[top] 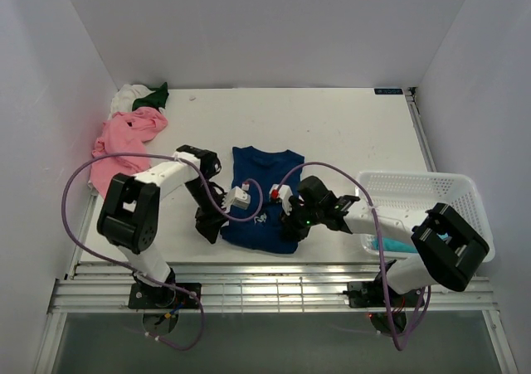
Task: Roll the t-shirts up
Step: Roll the T-shirt to the center of the board.
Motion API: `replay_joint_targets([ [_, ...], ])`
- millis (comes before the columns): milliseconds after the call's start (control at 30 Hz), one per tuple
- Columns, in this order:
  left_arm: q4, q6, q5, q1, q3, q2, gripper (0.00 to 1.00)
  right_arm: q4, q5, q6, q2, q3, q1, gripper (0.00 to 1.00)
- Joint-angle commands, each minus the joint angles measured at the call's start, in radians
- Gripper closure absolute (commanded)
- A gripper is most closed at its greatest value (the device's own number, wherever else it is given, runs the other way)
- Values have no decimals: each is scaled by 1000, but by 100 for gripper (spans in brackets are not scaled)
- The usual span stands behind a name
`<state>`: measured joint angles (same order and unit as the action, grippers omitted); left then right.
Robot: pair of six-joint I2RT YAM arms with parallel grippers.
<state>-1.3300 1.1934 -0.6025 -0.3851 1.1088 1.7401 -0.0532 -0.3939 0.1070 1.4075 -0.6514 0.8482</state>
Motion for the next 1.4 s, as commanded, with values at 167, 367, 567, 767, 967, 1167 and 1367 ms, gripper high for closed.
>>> replay_joint_targets([
  [167, 415, -98, -46, -3, -153, -405, 27, 41, 27, -27, 33, -14, -20, 72],
  [367, 615, -186, 116, -170, -358, -622, 26, 41, 26, -35, 33, -16, -31, 73],
  [567, 696, -160, 193, -316, -492, -748, 26, 41, 23, -33, 36, -16, -34, 73],
  [767, 710, -132, 225, -354, -552, -717, 31, 36, 27, -27, 41, -22, -34, 73],
  [967, 729, -120, 274, -356, -572, -669, 30, 10, 32, -7, 53, -40, -34, 73],
  [1167, 805, -201, 328, -356, -564, -613, 26, 6, 30, -6, 51, -33, -34, 73],
  [1367, 802, -262, 285, -354, -566, -619, 29, -14, 41, 20, 25, -54, -34, 68],
])
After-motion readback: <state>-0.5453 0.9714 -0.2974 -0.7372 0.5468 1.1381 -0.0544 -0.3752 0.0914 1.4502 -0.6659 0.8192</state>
